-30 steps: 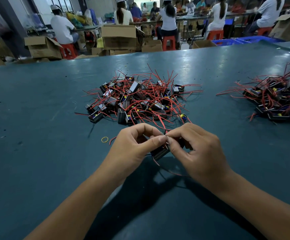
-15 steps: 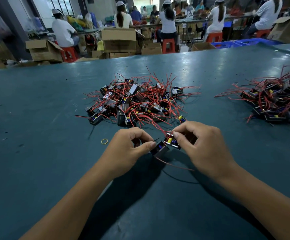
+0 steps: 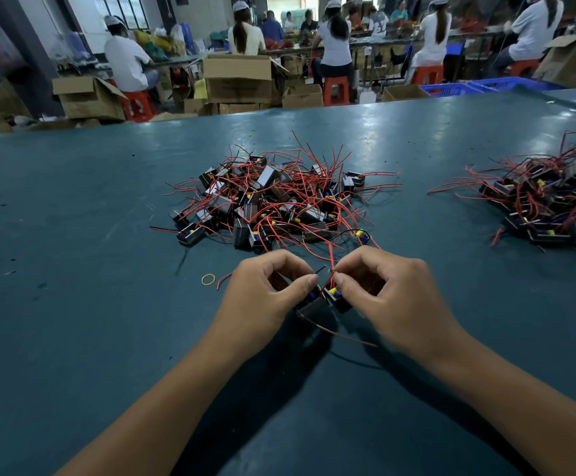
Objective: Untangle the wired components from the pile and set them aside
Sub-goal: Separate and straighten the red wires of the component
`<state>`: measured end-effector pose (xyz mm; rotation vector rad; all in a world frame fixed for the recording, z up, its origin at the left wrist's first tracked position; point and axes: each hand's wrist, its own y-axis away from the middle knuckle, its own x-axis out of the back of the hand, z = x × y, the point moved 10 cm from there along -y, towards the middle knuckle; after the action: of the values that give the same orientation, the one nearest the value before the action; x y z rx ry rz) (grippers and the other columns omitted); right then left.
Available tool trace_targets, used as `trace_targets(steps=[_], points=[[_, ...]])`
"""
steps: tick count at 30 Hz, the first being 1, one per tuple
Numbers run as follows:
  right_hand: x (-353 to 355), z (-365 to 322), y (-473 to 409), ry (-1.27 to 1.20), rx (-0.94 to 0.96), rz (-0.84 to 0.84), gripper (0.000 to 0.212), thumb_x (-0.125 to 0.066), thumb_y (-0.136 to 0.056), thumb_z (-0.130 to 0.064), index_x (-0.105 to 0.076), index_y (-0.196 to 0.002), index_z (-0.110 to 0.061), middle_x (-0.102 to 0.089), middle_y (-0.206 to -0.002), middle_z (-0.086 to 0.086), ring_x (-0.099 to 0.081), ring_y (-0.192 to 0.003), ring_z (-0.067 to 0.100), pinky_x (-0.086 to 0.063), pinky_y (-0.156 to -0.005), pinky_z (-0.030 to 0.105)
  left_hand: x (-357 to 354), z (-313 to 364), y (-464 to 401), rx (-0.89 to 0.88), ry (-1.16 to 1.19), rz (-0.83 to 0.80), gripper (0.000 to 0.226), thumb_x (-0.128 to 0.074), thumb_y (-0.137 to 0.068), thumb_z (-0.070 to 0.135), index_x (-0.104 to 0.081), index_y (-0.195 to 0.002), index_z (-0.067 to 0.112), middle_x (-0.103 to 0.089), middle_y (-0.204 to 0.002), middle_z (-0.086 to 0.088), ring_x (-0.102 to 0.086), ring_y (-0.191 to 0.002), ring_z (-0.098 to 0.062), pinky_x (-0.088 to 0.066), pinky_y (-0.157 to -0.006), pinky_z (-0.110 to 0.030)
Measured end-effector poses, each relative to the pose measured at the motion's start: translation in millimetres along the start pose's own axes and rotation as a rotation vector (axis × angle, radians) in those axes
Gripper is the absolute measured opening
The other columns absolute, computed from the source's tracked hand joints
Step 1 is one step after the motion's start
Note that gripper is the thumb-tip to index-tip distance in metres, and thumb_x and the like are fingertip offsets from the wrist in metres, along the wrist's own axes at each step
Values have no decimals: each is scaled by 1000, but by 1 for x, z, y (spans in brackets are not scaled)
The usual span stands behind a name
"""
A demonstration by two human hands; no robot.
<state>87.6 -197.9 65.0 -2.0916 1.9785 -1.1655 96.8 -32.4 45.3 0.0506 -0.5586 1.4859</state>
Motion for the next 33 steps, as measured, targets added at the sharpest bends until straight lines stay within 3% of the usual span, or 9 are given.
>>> trace_targets(steps=[5, 10, 14, 18, 21, 24, 27, 29, 33], points=[[-5, 2, 0, -14, -16, -27, 11, -73, -87, -14, -70, -81, -23, -67, -67, -11, -60, -59, 9, -45, -56, 17, -3, 14, 5, -85, -52, -3, 9, -80, -83, 17, -73, -86, 21, -69, -76, 12, -56, -64, -5, -41, -58, -13], [-12, 3, -2, -67, -13, -107, 13, -73, -89, -15, -70, -82, -26, -65, -66, -15, -59, -57, 4, -39, -56, 9, -5, 15, 5, -94, -109, -18, 8, -80, -83, 23, -78, -90, 23, -67, -83, 7, -60, -73, -22, -50, -64, -33], [-12, 4, -2, -27, 6, -113, 13, -72, -90, -17, -70, -82, -28, -67, -69, -16, -61, -60, 4, -40, -57, 9, -9, 20, 6, -163, -237, -32, 4, -77, -86, 23, -76, -87, 20, -62, -81, 8, -57, -72, -13, -43, -63, -21], [-13, 6, -4, 16, 6, -138, 12, -72, -90, -19, -68, -82, -28, -68, -72, -13, -63, -66, 5, -40, -59, 9, -9, 18, 4, -149, -328, -68, 3, -76, -87, 24, -74, -86, 22, -64, -83, 8, -59, -77, -13, -49, -70, -35], [-4, 9, -9, 36, -4, -127, 18, -67, -90, -9, -68, -88, -27, -68, -80, -14, -63, -73, 7, -44, -63, 14, -3, 16, 2, -141, -334, -104, 15, -80, -83, 30, -66, -87, 25, -61, -86, 10, -56, -76, -12, -46, -69, -28], [-3, 5, -13, 187, 74, -233, 46, -57, -83, 8, -66, -113, -26, -64, -104, -20, -60, -96, 3, -44, -86, 16, 5, -1, -1, -44, -387, -191, 40, -83, -75, 45, -56, -101, 31, -55, -95, 16, -52, -84, -8, -44, -74, -22], [-33, 8, 1, 398, 197, -566, 68, -57, -82, 1, -46, -144, -26, -42, -149, -12, -27, -144, 5, -19, -120, 26, -5, -13, 2, -34, -647, -360, 51, -77, -78, 52, -53, -120, 38, -54, -109, 22, -49, -98, -2, -43, -89, -28], [-45, 13, 9, 459, 245, -655, 70, -60, -87, -11, -35, -150, -29, -36, -155, -10, -15, -148, 3, -6, -123, 26, -11, -10, 3, -68, -679, -388, 37, -74, -83, 49, -62, -115, 33, -58, -105, 16, -51, -96, -4, -44, -88, -30], [-42, 20, 4, 462, 211, -589, 78, -67, -89, -40, -23, -153, -36, -46, -142, -11, -27, -139, 5, -4, -122, 24, -13, -9, 2, -74, -667, -409, 23, -72, -88, 44, -70, -104, 28, -60, -98, 10, -54, -89, -5, -47, -82, -29]])
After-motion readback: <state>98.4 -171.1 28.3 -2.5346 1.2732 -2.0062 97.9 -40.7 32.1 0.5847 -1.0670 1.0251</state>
